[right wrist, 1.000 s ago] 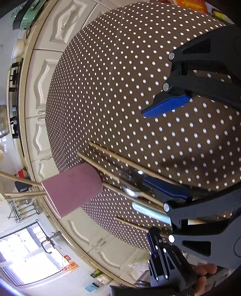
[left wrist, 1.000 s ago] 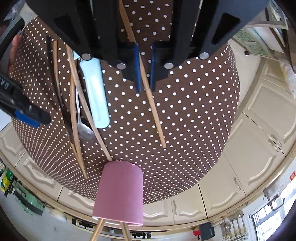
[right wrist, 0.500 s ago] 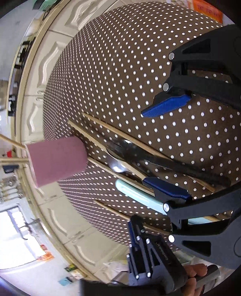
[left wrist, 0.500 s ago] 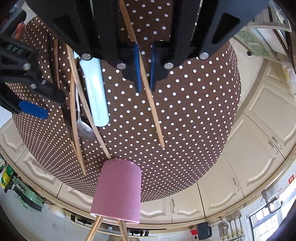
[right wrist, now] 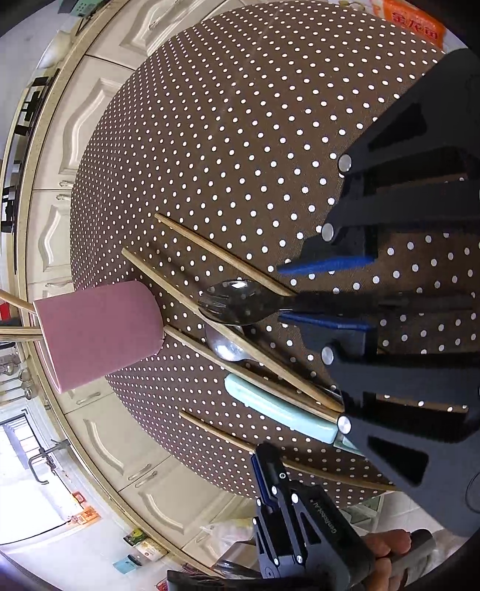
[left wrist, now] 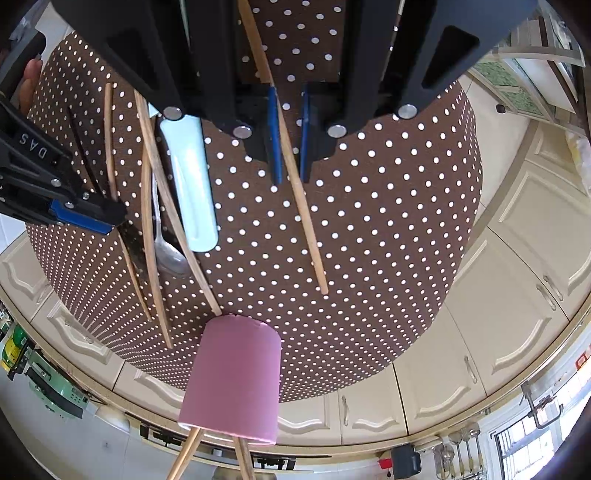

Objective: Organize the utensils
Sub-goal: 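Close the left tool on a wooden chopstick while the right tool grasps the black spork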

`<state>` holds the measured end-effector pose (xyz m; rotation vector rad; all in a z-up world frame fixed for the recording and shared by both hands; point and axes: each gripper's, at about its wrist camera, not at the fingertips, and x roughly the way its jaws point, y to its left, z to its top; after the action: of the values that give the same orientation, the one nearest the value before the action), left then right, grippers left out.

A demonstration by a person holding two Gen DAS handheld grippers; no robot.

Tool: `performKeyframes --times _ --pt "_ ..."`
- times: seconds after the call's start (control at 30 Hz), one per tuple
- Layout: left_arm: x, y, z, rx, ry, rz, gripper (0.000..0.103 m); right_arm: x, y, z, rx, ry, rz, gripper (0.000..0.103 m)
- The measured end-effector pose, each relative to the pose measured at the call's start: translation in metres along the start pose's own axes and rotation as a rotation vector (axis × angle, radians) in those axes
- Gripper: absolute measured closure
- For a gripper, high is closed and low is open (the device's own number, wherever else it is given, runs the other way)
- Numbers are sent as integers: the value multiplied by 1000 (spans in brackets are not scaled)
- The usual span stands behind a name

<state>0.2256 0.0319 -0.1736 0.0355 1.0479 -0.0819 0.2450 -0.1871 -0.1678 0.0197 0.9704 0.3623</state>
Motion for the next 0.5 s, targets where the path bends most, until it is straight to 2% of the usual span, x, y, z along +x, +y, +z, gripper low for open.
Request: performKeyframes --times 0.17,0.5 --pt "0 0 0 1 0 0 93 -5 0 -3 0 0 11 92" --pt "0 0 0 -5 1 -4 93 -20 -27 -11 52 -13 20 95"
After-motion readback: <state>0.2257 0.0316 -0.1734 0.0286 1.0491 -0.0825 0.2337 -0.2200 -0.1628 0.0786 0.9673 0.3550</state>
